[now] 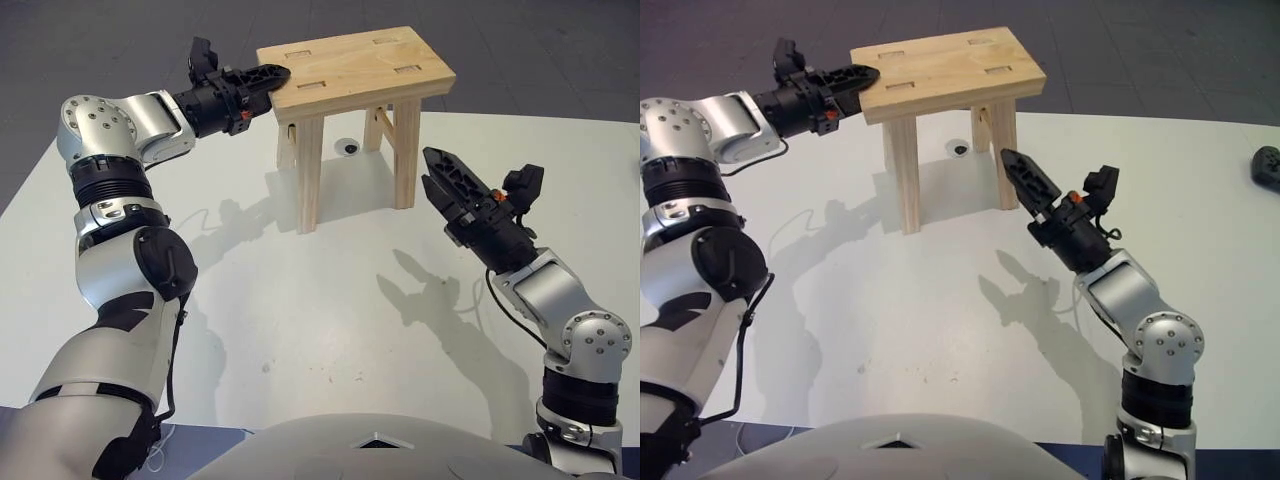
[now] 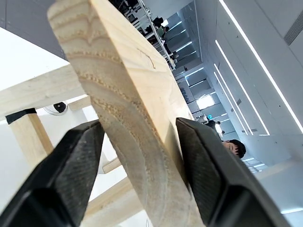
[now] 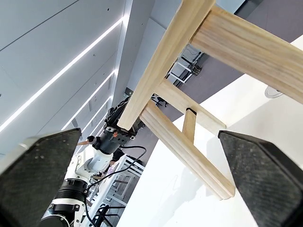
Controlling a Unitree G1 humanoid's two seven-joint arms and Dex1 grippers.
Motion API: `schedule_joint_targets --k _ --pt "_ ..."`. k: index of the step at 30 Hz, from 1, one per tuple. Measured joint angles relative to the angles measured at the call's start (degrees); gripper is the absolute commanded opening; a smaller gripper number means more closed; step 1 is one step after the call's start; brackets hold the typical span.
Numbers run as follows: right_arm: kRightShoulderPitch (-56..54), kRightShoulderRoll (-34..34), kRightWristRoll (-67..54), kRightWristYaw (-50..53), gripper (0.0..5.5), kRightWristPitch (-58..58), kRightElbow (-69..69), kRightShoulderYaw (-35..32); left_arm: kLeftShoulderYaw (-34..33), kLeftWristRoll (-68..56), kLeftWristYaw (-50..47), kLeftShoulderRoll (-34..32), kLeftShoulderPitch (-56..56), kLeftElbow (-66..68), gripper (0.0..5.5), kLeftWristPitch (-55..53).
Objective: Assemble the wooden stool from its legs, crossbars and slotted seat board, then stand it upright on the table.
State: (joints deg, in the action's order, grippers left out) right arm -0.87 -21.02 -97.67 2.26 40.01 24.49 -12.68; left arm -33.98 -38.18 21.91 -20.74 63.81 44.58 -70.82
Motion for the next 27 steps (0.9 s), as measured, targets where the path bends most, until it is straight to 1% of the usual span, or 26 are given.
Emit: schedule_joint_targets --k 3,5,6,10,11,13,15,17,18,21,22,23,25,27 --pt "2.51 1.05 0.15 0.47 5.40 -0.79 2.40 0.59 -2.05 -0.77 -2.94 0.29 -0.36 0.02 3.84 0.42" --pt "3.04 1.10 0.73 0.58 5.40 -1.38 3.06 0.77 -3.57 -2.11 -4.32 0.53 -1.83 -1.37 4.07 0.43" --pt "2.97 1.09 1.19 0.64 5.40 -1.88 3.34 0.68 -4.52 -2.81 -5.07 0.76 -2.96 -3.41 4.31 0.37" --pt "1.23 0.92 4.05 0.83 5.40 -4.74 3.94 -0.91 -8.73 -6.65 -9.07 2.41 -9.66 -18.00 4.95 0.09" --pt "0.66 0.66 5.35 0.80 5.40 -5.39 4.08 -1.21 -9.48 -7.44 -10.39 3.15 -11.46 -23.58 5.14 0.16" --pt "-0.09 0.06 9.68 0.79 5.40 -6.79 4.46 -1.32 -9.18 -7.40 -11.93 4.02 -14.96 -32.76 5.39 2.15" --pt "-0.97 -1.03 18.11 0.93 5.40 -8.77 4.98 -0.90 -6.55 -3.57 -13.28 4.15 -19.51 -42.33 5.39 7.82" --pt "-1.62 -2.73 30.52 1.89 5.40 -11.87 4.82 0.91 -2.21 4.02 -15.21 4.15 -25.78 -51.42 5.39 16.45" --pt "-1.72 -3.22 34.54 2.49 5.40 -12.91 4.52 1.70 -0.69 6.42 -15.99 4.40 -27.99 -53.63 5.39 19.24" --pt "-2.72 -3.98 50.82 4.22 5.40 -17.42 1.37 5.30 7.70 17.39 -20.13 7.11 -37.24 -60.40 5.39 30.88" --pt "-3.62 -4.04 57.33 4.66 5.40 -19.60 -1.33 6.91 12.20 21.97 -22.09 9.18 -41.02 -61.83 5.39 35.90" --pt "-4.11 -4.06 60.68 4.79 5.40 -20.80 -3.07 7.72 14.57 24.17 -23.08 10.35 -43.11 -62.31 5.39 38.44" --pt "-6.93 -3.49 69.50 3.99 5.40 -25.25 -11.36 9.33 21.42 29.78 -25.70 15.01 -48.27 -61.26 5.39 46.88" --pt "-9.63 -1.52 70.45 0.84 5.40 -27.66 -18.49 8.50 23.52 30.13 -26.46 17.97 -48.94 -58.61 5.39 49.87"
